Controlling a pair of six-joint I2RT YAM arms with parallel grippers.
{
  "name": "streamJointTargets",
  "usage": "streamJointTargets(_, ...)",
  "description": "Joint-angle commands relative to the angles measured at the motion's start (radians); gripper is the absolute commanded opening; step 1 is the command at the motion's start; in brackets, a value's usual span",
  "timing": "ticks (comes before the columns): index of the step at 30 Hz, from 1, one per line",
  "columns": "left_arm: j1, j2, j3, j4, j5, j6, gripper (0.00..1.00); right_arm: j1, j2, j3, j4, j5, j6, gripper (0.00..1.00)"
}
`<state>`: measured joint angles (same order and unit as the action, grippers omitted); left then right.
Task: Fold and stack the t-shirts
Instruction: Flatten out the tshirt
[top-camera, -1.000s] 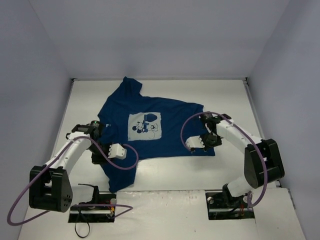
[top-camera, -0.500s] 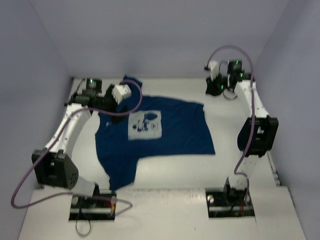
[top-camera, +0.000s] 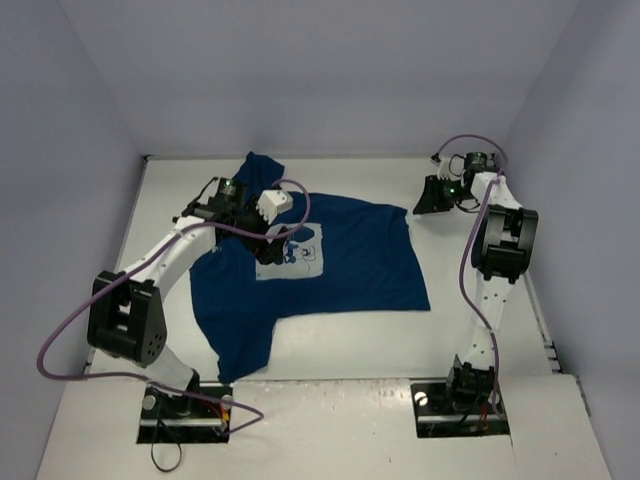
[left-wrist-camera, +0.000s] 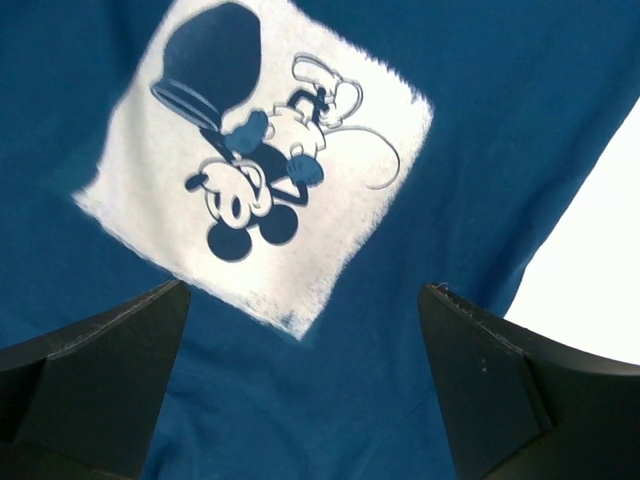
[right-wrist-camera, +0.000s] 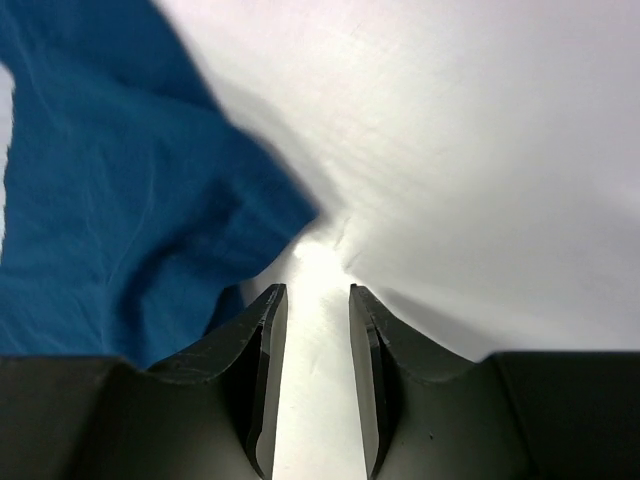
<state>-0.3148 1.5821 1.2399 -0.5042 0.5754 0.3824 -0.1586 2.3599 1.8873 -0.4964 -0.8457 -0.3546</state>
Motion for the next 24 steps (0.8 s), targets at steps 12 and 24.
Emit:
streamJointTargets(12, 0.006, -0.104, -0.028, 0.018, -0.035, 0.025, 0.96, 0.019, 0.105, 0.094, 0.121, -0.084, 0.128, 0.4)
streamJointTargets(24, 0.011, -0.117, -0.04, -0.002, -0.051, 0.058, 0.96, 0.039, 0.118, 0.061, 0.118, -0.114, 0.124, 0.36)
